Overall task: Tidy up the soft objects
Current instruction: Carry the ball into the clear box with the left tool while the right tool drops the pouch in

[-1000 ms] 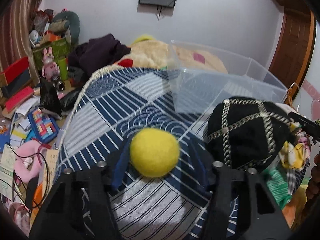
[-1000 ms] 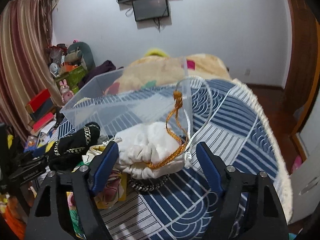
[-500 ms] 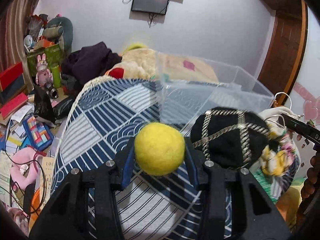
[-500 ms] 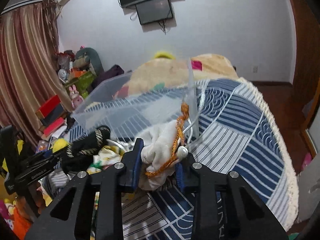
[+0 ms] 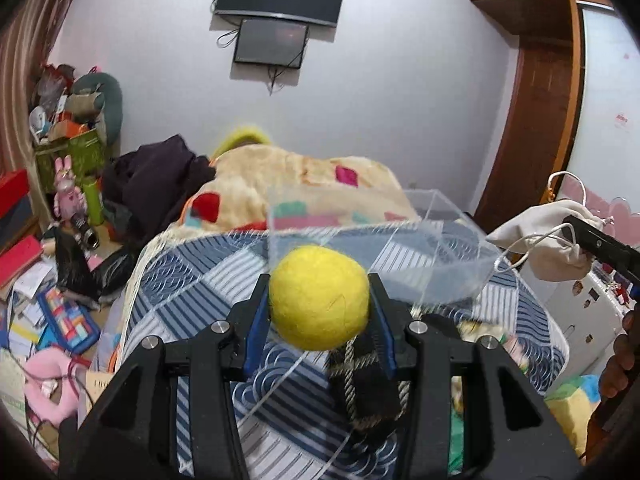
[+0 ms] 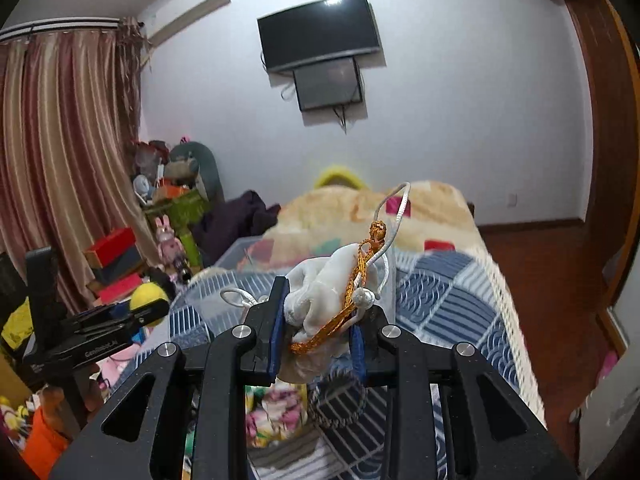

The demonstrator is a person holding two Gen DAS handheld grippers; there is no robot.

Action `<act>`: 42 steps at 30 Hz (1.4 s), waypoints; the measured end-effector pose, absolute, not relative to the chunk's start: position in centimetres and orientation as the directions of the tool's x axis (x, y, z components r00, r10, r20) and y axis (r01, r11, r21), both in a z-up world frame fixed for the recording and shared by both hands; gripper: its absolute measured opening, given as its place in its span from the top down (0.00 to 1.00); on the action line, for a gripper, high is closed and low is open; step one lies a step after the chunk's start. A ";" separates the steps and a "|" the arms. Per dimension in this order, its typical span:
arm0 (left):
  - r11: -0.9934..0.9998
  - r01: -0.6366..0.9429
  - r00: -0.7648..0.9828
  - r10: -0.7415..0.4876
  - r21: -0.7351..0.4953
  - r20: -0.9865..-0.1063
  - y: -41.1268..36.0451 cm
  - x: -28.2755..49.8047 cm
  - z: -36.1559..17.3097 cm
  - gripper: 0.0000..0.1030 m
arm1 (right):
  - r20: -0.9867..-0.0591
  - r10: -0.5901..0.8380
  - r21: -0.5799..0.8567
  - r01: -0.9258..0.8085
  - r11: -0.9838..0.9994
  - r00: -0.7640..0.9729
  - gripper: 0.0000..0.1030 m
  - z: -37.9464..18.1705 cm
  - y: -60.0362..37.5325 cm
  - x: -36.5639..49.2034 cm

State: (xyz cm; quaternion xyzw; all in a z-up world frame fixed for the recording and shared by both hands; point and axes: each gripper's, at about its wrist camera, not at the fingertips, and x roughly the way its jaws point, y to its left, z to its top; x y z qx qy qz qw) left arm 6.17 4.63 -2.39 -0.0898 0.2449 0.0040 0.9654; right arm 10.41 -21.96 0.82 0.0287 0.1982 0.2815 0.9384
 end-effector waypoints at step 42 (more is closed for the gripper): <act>0.995 0.078 0.676 -0.095 -0.057 -0.731 1.4 21.7 -5.3 0.34 | -0.656 0.455 0.044 -0.571 0.820 0.602 0.62 -4.5 -14.5 21.3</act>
